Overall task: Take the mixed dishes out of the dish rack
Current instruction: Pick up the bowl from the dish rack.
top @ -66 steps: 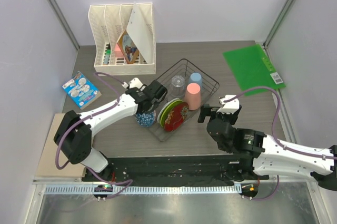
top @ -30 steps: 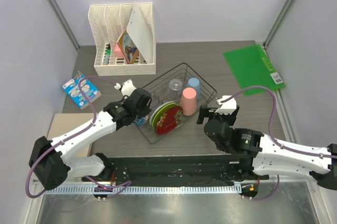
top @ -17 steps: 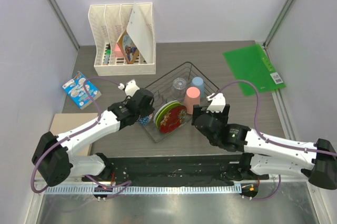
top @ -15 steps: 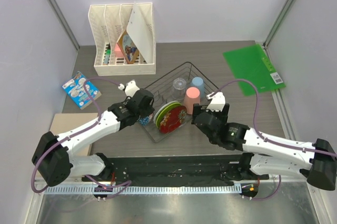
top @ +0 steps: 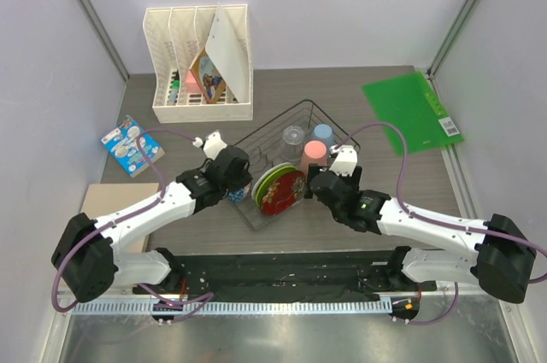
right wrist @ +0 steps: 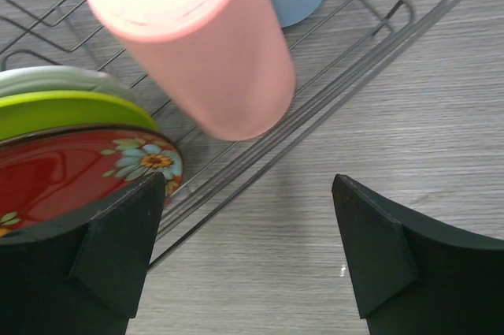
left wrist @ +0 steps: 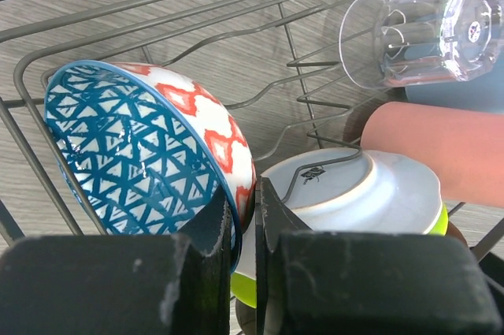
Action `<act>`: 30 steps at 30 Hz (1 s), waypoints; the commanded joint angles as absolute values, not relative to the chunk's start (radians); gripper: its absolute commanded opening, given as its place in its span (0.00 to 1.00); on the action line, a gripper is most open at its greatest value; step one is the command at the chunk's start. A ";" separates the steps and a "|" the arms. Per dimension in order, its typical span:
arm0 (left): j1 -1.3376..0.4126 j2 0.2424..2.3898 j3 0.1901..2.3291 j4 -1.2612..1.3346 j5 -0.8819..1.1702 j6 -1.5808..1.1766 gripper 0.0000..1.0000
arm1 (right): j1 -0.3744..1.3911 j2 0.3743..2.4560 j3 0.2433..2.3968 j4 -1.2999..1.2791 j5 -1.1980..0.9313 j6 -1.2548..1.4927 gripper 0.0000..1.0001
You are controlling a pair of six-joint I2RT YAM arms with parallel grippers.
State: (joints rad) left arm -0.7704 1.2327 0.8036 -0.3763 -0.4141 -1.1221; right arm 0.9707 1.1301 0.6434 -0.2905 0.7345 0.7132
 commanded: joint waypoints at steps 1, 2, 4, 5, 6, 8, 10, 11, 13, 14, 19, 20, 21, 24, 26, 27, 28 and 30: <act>-0.779 1.198 0.784 -0.296 -0.426 -1.098 0.00 | 0.954 1.144 0.664 -0.239 0.683 0.787 0.81; -0.779 1.195 0.778 -0.293 -0.426 -1.098 0.00 | 0.950 1.152 0.664 -0.238 0.677 0.793 0.74; -0.781 1.192 0.775 -0.287 -0.423 -1.097 0.00 | 0.946 1.166 0.657 -0.227 0.663 0.813 0.58; -0.779 1.189 0.772 -0.285 -0.420 -1.094 0.00 | 0.946 1.170 0.654 -0.222 0.660 0.821 0.53; -0.779 1.184 0.772 -0.282 -0.417 -1.091 0.00 | 0.945 1.175 0.650 -0.209 0.652 0.825 0.46; -0.779 1.178 0.764 -0.273 -0.416 -1.089 0.00 | 0.942 1.193 0.643 -0.198 0.646 0.842 0.24; -0.779 1.163 0.756 -0.265 -0.416 -1.092 0.00 | 0.943 1.207 0.640 -0.193 0.640 0.851 0.02; -0.779 1.157 0.746 -0.252 -0.414 -1.094 0.00 | 0.943 1.215 0.640 -0.193 0.638 0.854 0.01; -0.779 1.131 0.720 -0.235 -0.411 -1.097 0.00 | 0.942 1.218 0.632 -0.193 0.634 0.857 0.01; -0.779 1.117 0.706 -0.220 -0.408 -1.094 0.00 | 0.943 1.212 0.627 -0.193 0.637 0.861 0.01; -0.778 0.991 0.579 -0.051 -0.393 -1.095 0.00 | 0.942 1.189 0.606 -0.201 0.647 0.862 0.01; -0.778 0.976 0.563 -0.034 -0.391 -1.095 0.00 | 0.943 1.186 0.603 -0.202 0.646 0.862 0.01; -0.776 0.959 0.549 -0.005 -0.385 -1.092 0.00 | 0.942 1.181 0.600 -0.204 0.647 0.868 0.01; -0.758 0.913 0.482 0.101 -0.335 -1.081 0.00 | 0.943 1.181 0.594 -0.207 0.635 0.879 0.01; -0.746 0.888 0.457 0.153 -0.275 -1.080 0.00 | 0.942 1.183 0.594 -0.206 0.627 0.885 0.01; -0.732 0.882 0.448 0.179 -0.255 -1.080 0.00 | 0.943 1.184 0.594 -0.207 0.626 0.887 0.01; -0.726 0.876 0.431 0.228 -0.233 -1.078 0.00 | 0.943 1.183 0.594 -0.209 0.626 0.888 0.01; -0.712 0.862 0.420 0.262 -0.181 -1.080 0.00 | 0.943 1.184 0.592 -0.207 0.624 0.888 0.01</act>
